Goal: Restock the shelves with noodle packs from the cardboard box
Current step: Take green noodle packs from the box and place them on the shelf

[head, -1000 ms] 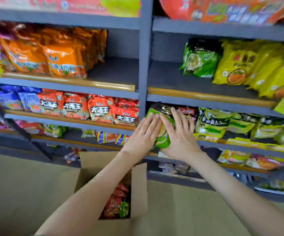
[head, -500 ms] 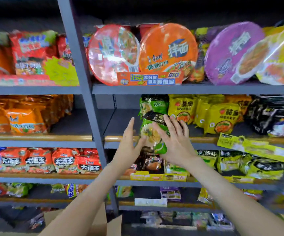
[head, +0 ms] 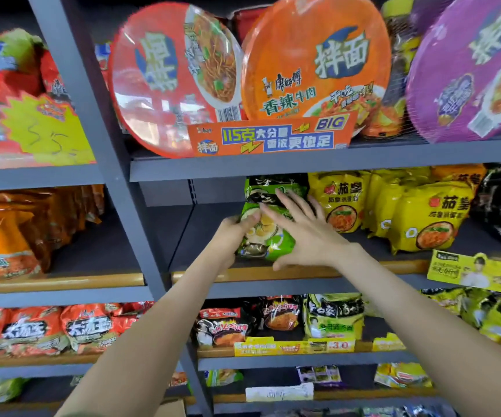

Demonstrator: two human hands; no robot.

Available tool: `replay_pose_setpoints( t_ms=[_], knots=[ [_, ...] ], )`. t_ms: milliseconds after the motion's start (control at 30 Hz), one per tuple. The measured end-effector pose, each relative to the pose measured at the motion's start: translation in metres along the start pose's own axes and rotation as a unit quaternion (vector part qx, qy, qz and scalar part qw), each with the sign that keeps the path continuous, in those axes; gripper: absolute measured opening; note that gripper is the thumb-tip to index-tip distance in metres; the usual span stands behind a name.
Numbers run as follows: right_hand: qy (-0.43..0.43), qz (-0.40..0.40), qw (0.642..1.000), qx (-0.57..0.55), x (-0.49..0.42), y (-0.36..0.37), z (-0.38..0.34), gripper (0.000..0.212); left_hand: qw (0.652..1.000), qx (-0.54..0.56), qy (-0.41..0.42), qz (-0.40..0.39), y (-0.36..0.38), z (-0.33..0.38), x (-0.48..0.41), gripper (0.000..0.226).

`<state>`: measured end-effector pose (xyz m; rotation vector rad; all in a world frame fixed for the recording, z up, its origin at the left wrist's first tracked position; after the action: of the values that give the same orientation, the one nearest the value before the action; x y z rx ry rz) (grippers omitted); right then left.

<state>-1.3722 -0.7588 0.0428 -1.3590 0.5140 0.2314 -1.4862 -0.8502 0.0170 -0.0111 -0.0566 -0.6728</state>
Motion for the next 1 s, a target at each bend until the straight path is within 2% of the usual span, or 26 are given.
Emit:
replay_pose_setpoints(
  t_ms=[67, 167, 233, 333, 367, 400, 467, 500, 533, 600, 633, 700, 767, 833, 867, 900, 933, 1000],
  knots=[
    [0.003, -0.005, 0.999, -0.047, -0.008, 0.005, 0.005, 0.112, 1.000, 0.025, -0.016, 0.004, 0.002, -0.004, -0.010, 0.044],
    [0.032, 0.040, 0.991, -0.128, -0.017, 0.003, 0.015, 0.085, 0.999, 0.046, -0.014, 0.018, 0.005, -0.005, -0.030, 0.040],
    [0.076, 0.073, 0.982, -0.154, -0.021, 0.002, 0.026, 0.079, 0.996, 0.085, -0.013, 0.033, 0.004, -0.004, -0.043, 0.054],
    [0.117, 0.070, 0.981, -0.140, -0.024, 0.015, 0.040, 0.089, 0.992, 0.110, -0.013, 0.054, 0.001, -0.012, -0.065, 0.088],
    [0.113, 0.058, 0.983, -0.134, -0.025, 0.021, 0.042, 0.092, 0.994, 0.102, -0.007, 0.047, 0.003, -0.012, -0.067, 0.088],
    [0.101, 0.047, 0.986, -0.127, -0.026, 0.028, 0.042, 0.095, 0.995, 0.094, 0.003, 0.035, 0.006, -0.011, -0.065, 0.076],
    [0.077, 0.034, 0.991, -0.100, -0.027, 0.040, 0.042, 0.099, 0.998, 0.067, 0.017, 0.014, 0.011, -0.013, -0.064, 0.035],
    [0.068, 0.034, 0.994, -0.075, -0.028, 0.044, 0.042, 0.100, 0.998, 0.047, 0.032, 0.004, 0.014, -0.014, -0.065, 0.024],
    [0.062, 0.039, 0.996, -0.042, -0.029, 0.046, 0.042, 0.101, 0.998, 0.005, 0.057, -0.003, 0.014, -0.013, -0.067, 0.022],
    [0.057, 0.049, 0.997, 0.020, -0.032, 0.049, 0.042, 0.104, 0.982, -0.135, 0.132, -0.010, 0.014, -0.004, -0.071, 0.035],
    [0.058, 0.050, 0.996, 0.038, -0.033, 0.049, 0.043, 0.105, 0.958, -0.227, 0.176, 0.001, 0.013, 0.001, -0.073, 0.049],
    [0.057, 0.048, 0.995, 0.060, -0.036, 0.051, 0.043, 0.104, 0.874, -0.400, 0.274, 0.046, 0.013, 0.012, -0.070, 0.088],
    [0.059, 0.058, 0.992, 0.091, -0.037, 0.049, 0.044, 0.105, 0.743, -0.539, 0.390, 0.074, 0.022, 0.021, -0.058, 0.106],
    [0.066, 0.072, 0.987, 0.127, -0.037, 0.046, 0.044, 0.109, 0.612, -0.644, 0.457, 0.049, 0.032, 0.015, -0.053, 0.095],
    [0.069, 0.076, 0.985, 0.141, -0.036, 0.045, 0.043, 0.110, 0.578, -0.674, 0.460, 0.031, 0.034, 0.010, -0.056, 0.086],
    [0.073, 0.079, 0.983, 0.150, -0.036, 0.045, 0.043, 0.110, 0.565, -0.689, 0.453, 0.022, 0.034, 0.007, -0.058, 0.081],
    [0.079, 0.082, 0.982, 0.154, -0.035, 0.044, 0.044, 0.110, 0.553, -0.701, 0.450, 0.023, 0.035, 0.006, -0.061, 0.080],
    [0.092, 0.079, 0.980, 0.157, -0.034, 0.046, 0.046, 0.110, 0.507, -0.725, 0.464, 0.044, 0.042, 0.006, -0.061, 0.087]
  ],
)
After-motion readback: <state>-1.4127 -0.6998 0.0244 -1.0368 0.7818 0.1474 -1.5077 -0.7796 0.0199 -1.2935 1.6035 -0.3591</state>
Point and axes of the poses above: each hand's wrist, its own x-axis away from the middle knuckle, its own y-axis out of the palm, z = x × y, the point moved 7 cm from there along -x, towards the middle knuckle, and after that the axes turned 11 degrees about z, right-handed, at the moved point
